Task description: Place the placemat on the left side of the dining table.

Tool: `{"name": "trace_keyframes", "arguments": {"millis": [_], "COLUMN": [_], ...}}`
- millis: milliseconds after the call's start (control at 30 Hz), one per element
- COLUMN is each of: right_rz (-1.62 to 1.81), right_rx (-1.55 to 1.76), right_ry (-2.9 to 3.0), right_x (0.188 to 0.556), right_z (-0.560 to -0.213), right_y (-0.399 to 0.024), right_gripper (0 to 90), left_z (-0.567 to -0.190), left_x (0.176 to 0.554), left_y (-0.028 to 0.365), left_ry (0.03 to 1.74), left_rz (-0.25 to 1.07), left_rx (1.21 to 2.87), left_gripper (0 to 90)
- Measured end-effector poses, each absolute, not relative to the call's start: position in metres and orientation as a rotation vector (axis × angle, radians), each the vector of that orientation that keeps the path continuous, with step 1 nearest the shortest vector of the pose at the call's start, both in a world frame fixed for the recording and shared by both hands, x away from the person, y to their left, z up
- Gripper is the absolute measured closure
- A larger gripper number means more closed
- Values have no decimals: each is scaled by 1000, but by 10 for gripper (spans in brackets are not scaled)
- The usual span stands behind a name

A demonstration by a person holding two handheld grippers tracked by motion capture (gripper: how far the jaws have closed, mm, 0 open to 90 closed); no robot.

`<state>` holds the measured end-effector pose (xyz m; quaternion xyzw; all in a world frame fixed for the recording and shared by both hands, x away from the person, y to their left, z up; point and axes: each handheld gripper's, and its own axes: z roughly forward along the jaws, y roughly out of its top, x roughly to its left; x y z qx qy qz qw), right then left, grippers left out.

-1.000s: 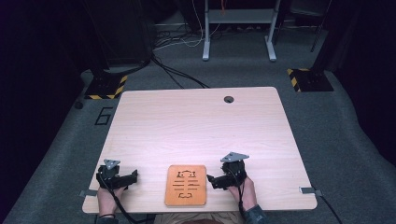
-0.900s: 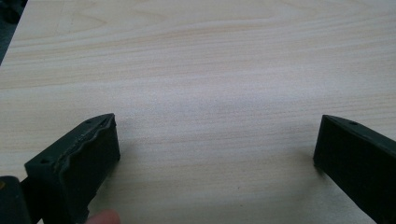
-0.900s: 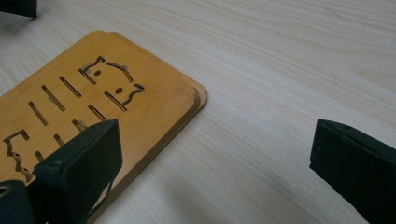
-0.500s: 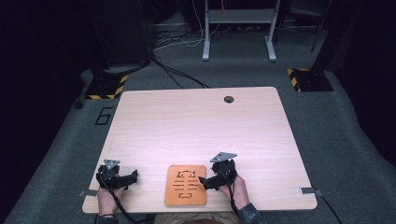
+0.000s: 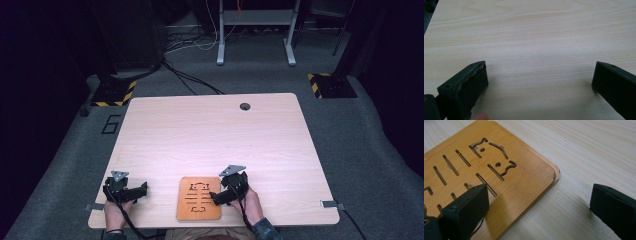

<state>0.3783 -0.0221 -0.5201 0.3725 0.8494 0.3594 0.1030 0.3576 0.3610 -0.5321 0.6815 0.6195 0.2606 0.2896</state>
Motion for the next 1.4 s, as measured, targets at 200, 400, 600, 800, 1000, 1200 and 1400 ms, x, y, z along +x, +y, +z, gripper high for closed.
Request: {"name": "trace_keyframes", "arguments": {"millis": [200,400,600,800,1000,1200,1400], "right_rz": [1061,1069,1078,1083,1086,1094,1094], "right_rx": [1102,1084,1094,1119,1114,1108,1103], "right_ry": [2504,2514,2522,2517,2513,2507,2506], "right_x": [377,375,376,376,376,375,375], "right_z": [-520,-521,-523,-524,-524,-525,-525], "right_y": [-22,-22,-25,-31,-36,-42,-47], "right_gripper": [13,8,6,0,0,0,0], "left_z": [-532,-532,-532,-532,-532,-532,-532], "left_x": [358,358,358,358,358,358,358], "left_y": [361,361,361,361,361,361,361], "left_ry": [1653,1652,1652,1653,1653,1652,1652], "left_rz": [696,694,694,694,694,694,695], "left_rx": [1818,1818,1818,1818,1818,1819,1818], "left_gripper": [1,1,1,1,1,1,1]}}
